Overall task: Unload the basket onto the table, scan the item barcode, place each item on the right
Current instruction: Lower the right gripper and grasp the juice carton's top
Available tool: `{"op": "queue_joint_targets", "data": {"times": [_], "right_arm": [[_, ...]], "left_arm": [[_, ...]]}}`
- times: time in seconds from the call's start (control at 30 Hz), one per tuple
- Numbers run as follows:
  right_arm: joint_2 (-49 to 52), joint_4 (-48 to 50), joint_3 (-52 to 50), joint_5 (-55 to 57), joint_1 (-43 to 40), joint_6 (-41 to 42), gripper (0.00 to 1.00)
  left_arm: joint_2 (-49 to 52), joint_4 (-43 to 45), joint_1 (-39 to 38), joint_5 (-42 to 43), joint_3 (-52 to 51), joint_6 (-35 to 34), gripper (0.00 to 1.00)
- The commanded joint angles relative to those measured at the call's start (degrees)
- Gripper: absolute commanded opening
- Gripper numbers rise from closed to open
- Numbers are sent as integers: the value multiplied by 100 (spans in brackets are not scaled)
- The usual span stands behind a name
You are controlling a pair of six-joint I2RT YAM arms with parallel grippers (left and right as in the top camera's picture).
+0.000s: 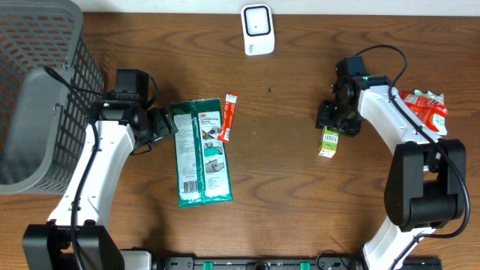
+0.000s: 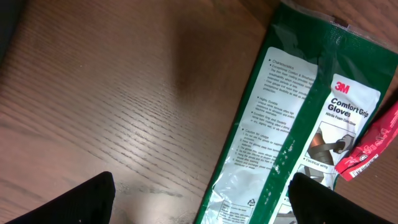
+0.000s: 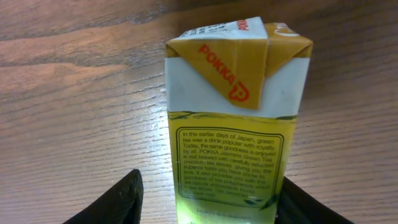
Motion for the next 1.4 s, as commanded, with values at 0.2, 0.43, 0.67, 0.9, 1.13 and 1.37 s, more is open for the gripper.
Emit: {"op": "queue_joint_targets", "data": {"times": [0.2,0.43,0.67,0.9,1.13,1.37], "right_arm": [[22,199,-33,81,509,160,52],[22,415,-33,81,988,157,51],[22,435,-33,407,1248,140,52],[22,503,-33,671,1257,142,53],[22,925,-33,1005,1257,190,57],[26,1134,-37,1484,1252,616,57]], "left_arm": [[-4,-17,13,-76,46,52,90],[-4,-17,13,-76,46,52,90],[-4,-17,13,-76,46,52,90],[-4,-17,13,-76,46,52,90],[-4,-17,13,-76,46,52,90],[-4,-17,13,-76,46,52,90]]}}
